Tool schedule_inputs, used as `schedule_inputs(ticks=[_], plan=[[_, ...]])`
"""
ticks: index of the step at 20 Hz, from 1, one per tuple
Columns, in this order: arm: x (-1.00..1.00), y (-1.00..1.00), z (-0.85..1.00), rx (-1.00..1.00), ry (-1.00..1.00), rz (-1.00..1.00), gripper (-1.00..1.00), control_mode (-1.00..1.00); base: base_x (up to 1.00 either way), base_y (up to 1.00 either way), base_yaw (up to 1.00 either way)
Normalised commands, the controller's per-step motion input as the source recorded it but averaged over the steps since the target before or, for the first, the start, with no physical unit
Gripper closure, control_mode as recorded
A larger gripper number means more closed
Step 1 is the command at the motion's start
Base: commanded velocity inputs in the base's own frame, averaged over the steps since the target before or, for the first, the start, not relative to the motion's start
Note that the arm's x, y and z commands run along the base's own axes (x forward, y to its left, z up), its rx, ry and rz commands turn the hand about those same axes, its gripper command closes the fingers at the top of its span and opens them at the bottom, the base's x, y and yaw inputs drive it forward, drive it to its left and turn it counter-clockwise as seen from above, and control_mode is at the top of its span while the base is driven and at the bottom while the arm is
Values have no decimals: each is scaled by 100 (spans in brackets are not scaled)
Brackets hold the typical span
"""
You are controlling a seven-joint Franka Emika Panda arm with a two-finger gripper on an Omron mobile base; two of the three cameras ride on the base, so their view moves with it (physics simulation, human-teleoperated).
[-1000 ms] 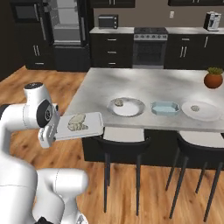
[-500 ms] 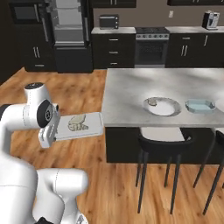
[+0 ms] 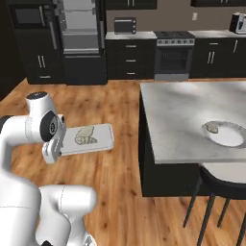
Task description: Place two dumplings into each of the tupperware containers and then place the containers in the fridge.
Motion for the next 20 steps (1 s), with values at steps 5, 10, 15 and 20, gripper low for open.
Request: schedule_inputs(ticks=[5,10,15,20], plan=[[0,0,0,0,0,0,100,100,91,97,-9],[0,0,0,0,0,0,100,100,93,100,-6],[0,0,0,0,0,0,100,100,95,100,-6],[0,0,0,0,0,0,100,100,100,100,-5]])
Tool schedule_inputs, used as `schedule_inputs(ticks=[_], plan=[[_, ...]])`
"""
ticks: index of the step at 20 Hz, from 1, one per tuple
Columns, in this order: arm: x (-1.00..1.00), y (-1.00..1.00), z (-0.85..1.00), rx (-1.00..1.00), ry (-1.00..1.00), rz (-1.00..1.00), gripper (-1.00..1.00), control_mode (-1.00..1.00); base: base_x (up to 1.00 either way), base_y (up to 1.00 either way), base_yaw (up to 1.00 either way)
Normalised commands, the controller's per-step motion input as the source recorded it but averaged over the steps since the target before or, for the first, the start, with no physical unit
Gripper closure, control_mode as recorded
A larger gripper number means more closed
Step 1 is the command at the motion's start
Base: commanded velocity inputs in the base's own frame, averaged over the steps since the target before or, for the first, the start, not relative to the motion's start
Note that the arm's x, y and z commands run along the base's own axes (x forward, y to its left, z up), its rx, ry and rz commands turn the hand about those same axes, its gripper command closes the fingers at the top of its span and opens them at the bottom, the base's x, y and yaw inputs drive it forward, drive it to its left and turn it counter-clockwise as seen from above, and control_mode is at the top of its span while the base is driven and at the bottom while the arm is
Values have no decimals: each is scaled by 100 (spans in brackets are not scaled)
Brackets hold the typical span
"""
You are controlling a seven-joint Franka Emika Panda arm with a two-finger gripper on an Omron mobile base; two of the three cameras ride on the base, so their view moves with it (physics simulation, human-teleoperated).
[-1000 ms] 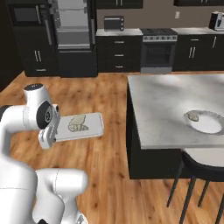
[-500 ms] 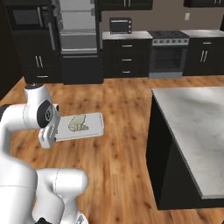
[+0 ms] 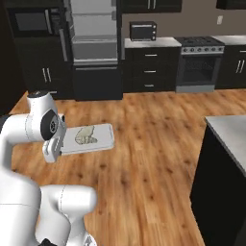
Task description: Place two dumplings into each of the tupperware containers and then place the containers in the fridge.
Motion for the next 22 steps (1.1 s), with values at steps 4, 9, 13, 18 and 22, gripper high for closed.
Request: schedule_inputs(ticks=[4,9,13,18,22], plan=[[0,0,0,0,0,0,100,100,100,96,-5],[0,0,0,0,0,0,100,100,100,73,-4],[0,0,0,0,0,0,100,100,100,51,-3],[0,0,0,0,0,0,100,100,100,16,0],[0,0,0,0,0,0,100,100,98,10,0]])
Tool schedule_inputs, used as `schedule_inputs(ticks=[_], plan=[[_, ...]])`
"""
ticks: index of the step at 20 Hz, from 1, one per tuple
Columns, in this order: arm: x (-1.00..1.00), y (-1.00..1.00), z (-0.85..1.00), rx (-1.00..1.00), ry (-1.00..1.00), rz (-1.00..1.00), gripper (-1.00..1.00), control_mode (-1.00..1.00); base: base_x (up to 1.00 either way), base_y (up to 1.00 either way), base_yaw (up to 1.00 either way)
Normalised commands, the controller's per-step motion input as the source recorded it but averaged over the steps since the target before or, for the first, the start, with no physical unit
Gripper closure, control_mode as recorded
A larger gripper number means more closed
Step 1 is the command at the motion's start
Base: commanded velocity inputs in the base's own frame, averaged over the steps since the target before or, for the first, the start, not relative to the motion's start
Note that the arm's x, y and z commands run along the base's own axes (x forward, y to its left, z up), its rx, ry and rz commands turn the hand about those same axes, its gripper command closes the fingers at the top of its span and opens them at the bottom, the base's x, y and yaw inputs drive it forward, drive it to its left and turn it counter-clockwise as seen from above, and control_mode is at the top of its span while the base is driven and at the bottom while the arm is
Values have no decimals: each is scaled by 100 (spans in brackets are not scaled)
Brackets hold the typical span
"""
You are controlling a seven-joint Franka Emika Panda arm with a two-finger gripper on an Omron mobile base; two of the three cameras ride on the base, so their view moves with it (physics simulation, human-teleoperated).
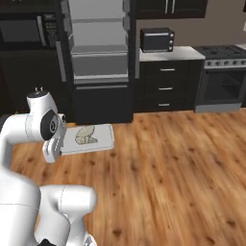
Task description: Place two dumplings into each of the tupperware containers and then place the containers in the fridge.
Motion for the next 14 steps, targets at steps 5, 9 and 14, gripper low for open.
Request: schedule_inputs(ticks=[5,9,14], plan=[[0,0,0,0,0,0,100,100,95,9,-2],[0,0,0,0,0,0,100,100,100,3,-4],[0,0,0,0,0,0,100,100,100,2,-4]])
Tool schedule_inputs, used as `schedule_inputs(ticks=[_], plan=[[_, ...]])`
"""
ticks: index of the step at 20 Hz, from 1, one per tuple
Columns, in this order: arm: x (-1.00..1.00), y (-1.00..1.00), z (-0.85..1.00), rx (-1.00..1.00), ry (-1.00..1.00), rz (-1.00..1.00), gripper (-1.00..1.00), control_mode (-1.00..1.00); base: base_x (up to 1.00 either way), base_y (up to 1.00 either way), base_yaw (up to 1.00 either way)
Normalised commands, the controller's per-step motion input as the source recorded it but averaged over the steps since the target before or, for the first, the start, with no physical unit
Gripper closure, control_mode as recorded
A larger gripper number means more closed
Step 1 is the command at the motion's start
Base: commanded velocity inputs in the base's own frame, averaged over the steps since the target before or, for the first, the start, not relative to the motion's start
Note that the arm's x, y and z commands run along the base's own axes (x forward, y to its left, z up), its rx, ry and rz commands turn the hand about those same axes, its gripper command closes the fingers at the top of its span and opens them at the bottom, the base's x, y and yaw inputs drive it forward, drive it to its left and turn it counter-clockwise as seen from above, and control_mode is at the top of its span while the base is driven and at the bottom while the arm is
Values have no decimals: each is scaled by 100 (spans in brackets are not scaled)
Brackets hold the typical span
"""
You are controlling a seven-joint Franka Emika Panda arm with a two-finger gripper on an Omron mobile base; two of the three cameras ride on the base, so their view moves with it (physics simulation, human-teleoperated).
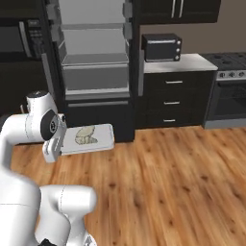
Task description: Place two dumplings into each of the tupperware containers and then place the containers in the fridge.
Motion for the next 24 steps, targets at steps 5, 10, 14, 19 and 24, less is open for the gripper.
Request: schedule_inputs(ticks=[5,10,14,19,24], plan=[[0,0,0,0,0,0,100,100,97,9,-6],[0,0,0,0,0,0,100,100,89,20,-9],[0,0,0,0,0,0,100,100,78,34,-11],[0,0,0,0,0,0,100,100,76,46,-11],[0,0,0,0,0,0,100,100,72,69,-2]])
